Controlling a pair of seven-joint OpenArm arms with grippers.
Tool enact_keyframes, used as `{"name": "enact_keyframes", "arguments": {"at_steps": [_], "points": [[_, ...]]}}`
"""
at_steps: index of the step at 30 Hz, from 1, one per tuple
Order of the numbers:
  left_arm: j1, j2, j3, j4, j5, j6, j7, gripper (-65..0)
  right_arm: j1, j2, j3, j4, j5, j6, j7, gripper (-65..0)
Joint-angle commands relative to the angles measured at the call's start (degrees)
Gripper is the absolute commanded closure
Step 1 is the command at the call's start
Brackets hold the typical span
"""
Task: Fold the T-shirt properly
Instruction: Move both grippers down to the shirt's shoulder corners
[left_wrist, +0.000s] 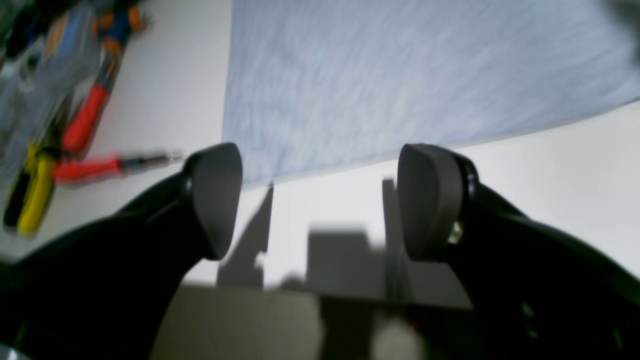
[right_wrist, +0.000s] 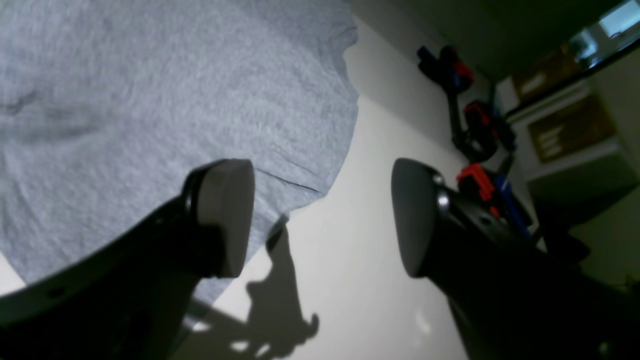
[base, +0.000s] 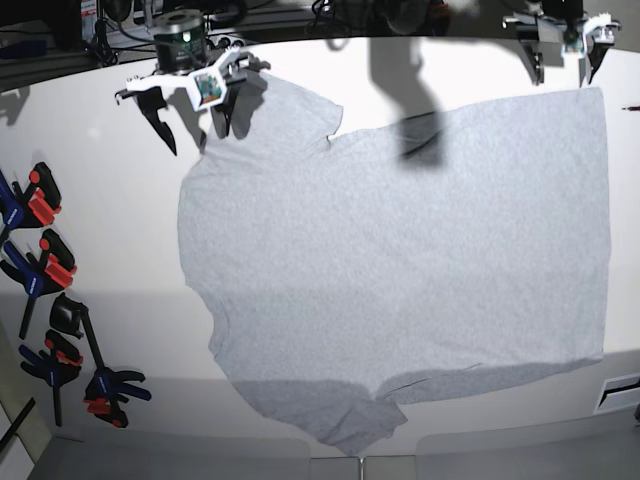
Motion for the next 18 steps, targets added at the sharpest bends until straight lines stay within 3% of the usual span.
{"name": "enact_keyframes", "arguments": {"at_steps": [1, 3, 9, 11, 14, 16, 18], "points": [[0.2, -0.2, -0.3, 2.4, 0.0, 0.6, 0.9, -44.1, -0.3, 0.7, 0.2, 1.0, -1.2, -1.0, 1.0, -40.1], [-0.7, -0.2, -0.3, 5.3, 0.0, 0.6, 6.9, -44.1, -0.3, 0.7, 0.2, 1.0, -3.0, -1.0, 0.3, -40.1], [-2.1, -0.3, -0.3, 18.2, 0.0, 0.5, 18.3, -44.1, -0.3, 0.7, 0.2, 1.0, -9.9, 0.2, -10.8, -40.1], [-2.4, -0.5, -0.3, 22.6, 0.0, 0.2, 22.5, -44.1, -0.3, 1.0, 0.2, 1.0, -10.7, 6.5, -15.2, -40.1], [-2.4, -2.6, -0.3, 27.5, 0.0, -3.1, 29.1, -44.1, -0.3, 1.5, 0.2, 1.0, -10.7, 17.1, -18.3, -40.1], [-2.4, -3.5, -0.3, 30.7, -0.1, -5.3, 36.0, -44.1, -0.3, 1.8, 0.2, 1.0, -10.8, 19.2, -19.0, -40.1], [-2.4, -3.6, -0.2, 33.6, 0.0, -6.0, 41.8, -44.1, -0.3, 2.0, 0.2, 1.0, -11.8, 19.3, -20.2, -40.1]]}}
